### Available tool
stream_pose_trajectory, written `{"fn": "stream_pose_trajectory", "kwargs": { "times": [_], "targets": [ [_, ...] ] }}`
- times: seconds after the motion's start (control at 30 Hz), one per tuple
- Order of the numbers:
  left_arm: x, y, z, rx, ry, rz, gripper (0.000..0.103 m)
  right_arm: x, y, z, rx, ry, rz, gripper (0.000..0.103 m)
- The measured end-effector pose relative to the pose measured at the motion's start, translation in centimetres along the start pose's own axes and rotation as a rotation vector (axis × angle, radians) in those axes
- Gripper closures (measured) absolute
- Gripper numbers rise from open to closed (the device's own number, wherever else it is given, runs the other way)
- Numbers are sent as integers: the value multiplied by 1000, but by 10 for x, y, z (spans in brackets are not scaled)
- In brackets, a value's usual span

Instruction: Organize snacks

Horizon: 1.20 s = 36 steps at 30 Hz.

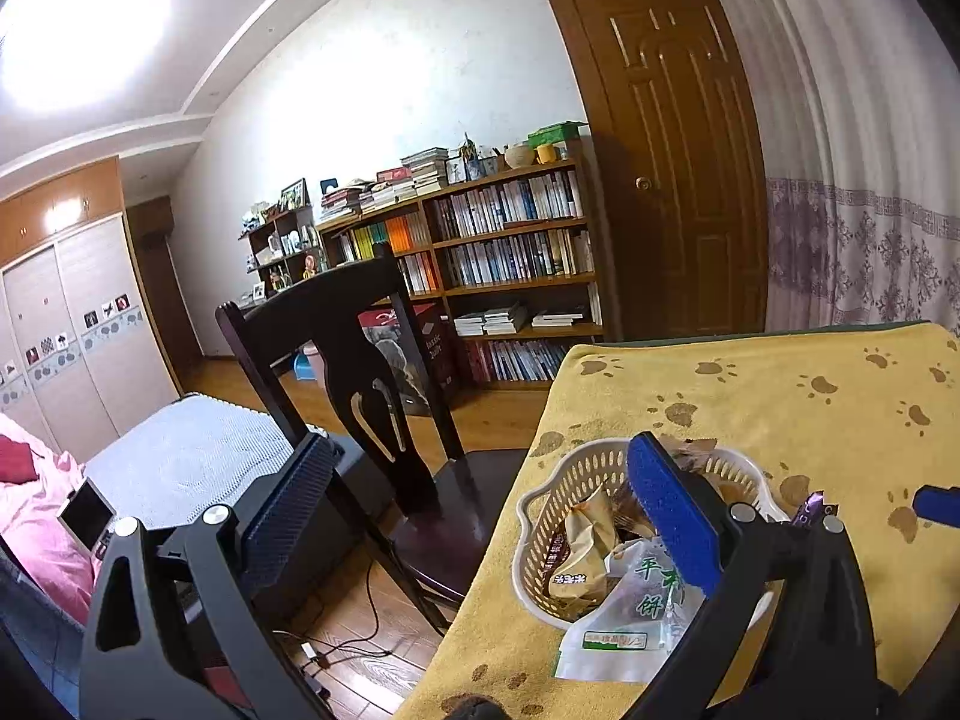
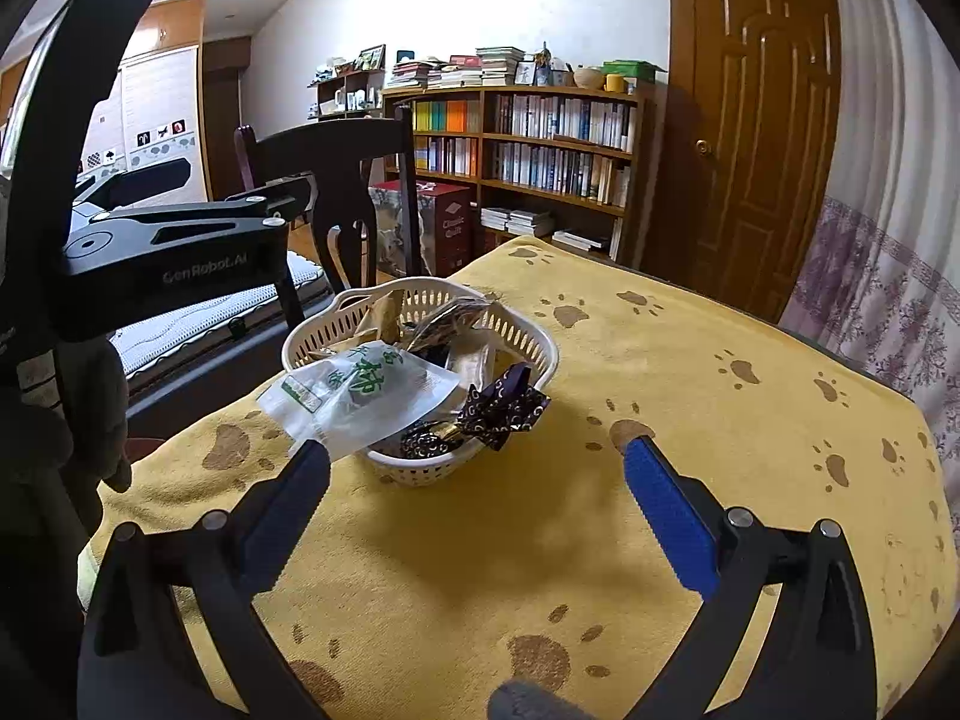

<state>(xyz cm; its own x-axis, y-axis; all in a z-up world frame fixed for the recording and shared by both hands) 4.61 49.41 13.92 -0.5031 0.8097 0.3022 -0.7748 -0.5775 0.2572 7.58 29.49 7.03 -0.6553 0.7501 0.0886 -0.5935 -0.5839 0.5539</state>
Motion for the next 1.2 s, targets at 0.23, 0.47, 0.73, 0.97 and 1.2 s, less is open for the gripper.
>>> {"fn": "stream_pose_trajectory", "kwargs": {
  "times": [0.23,0.47,0.73,0.97,1.2],
  "targets": [
    [-7,6,2,-24,-35,0,3,2,1,2,-7,12,-8,5],
    [-10,7,4,-30,-44,-2,3,8,4,4,-20,25,-17,5],
    [-13,8,1,-38,-69,-5,3,12,7,4,-26,38,-24,5],
    [-14,8,-2,-43,-88,-9,3,15,8,5,-30,59,-42,5],
    [-16,6,-2,-43,-94,-8,3,15,7,4,-29,69,-56,5]
  ]
}}
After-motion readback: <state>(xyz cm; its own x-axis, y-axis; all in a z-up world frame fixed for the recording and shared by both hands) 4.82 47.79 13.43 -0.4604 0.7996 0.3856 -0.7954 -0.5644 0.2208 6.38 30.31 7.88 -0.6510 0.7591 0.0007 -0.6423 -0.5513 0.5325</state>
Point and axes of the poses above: each gripper's, at about its wrist camera, not at the fingertips, and y roughly against the way its jaws point, x to its left, z to its top, the point moved 10 cm from there along -y, roughly the way its jaws point, and after that the axes turned 12 degrees about z, right-handed, at the moved point
